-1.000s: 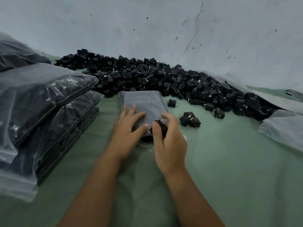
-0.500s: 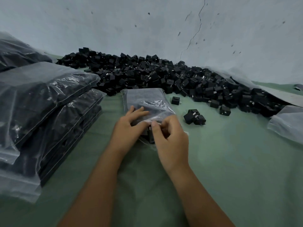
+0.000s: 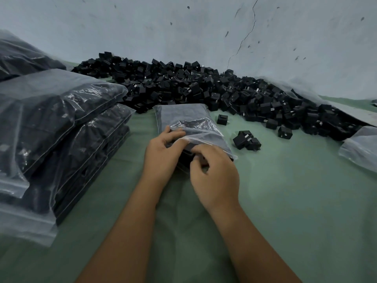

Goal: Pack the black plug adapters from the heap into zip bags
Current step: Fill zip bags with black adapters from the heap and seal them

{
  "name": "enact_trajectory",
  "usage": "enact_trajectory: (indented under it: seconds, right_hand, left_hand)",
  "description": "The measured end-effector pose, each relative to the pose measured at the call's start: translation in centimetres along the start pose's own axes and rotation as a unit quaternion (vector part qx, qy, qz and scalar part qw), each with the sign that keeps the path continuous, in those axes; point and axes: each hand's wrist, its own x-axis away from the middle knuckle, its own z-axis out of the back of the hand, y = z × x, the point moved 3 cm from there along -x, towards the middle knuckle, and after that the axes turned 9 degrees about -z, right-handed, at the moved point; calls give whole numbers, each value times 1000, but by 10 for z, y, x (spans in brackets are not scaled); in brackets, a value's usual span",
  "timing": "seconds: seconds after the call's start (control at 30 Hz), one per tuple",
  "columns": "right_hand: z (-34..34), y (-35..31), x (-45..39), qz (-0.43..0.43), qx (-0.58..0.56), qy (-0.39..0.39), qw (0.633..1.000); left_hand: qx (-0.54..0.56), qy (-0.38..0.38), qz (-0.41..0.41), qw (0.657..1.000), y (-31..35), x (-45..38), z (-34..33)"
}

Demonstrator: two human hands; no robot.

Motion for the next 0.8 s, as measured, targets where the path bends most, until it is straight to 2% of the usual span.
enact_trajectory:
  seconds: [0.07, 0.13, 0.23, 0.33, 0.43, 0.5, 0.57, 0.63, 0.73, 0.8]
  right_hand:
    - [5, -6, 3, 67, 45, 8, 997]
    - [5, -8, 4, 96, 83, -12, 992]
    - [-1, -6, 2, 85, 146, -59, 984]
    - [-4, -2, 1, 71, 152, -62, 984]
    - [-7, 3, -2, 63, 168, -68, 981]
    - [-13, 6, -3, 59, 212, -115, 969]
    - [-18, 9, -3, 53, 252, -158, 953]
    - [-17, 8, -2, 56, 270, -137, 951]
    - [-10, 4, -1, 59, 252, -63, 964]
    - [-12, 6, -1, 61, 263, -73, 960]
  left_hand:
    - [2, -7, -3, 1000, -1, -1, 0]
    - [4, -7, -6, 1000, -3, 0, 0]
    - [-20, 1, -12, 1000, -7, 0, -1]
    - [-57, 11, -25, 998, -8, 0, -2]
    - [-89, 32, -112, 989, 4, 4, -1]
    - [-105, 13, -168, 980, 12, 8, -3]
    - [-83, -34, -169, 982, 15, 10, -4]
    - [9, -41, -118, 992, 16, 9, 0]
    - [107, 81, -45, 990, 15, 0, 14]
    - [152, 169, 12, 974, 9, -6, 23]
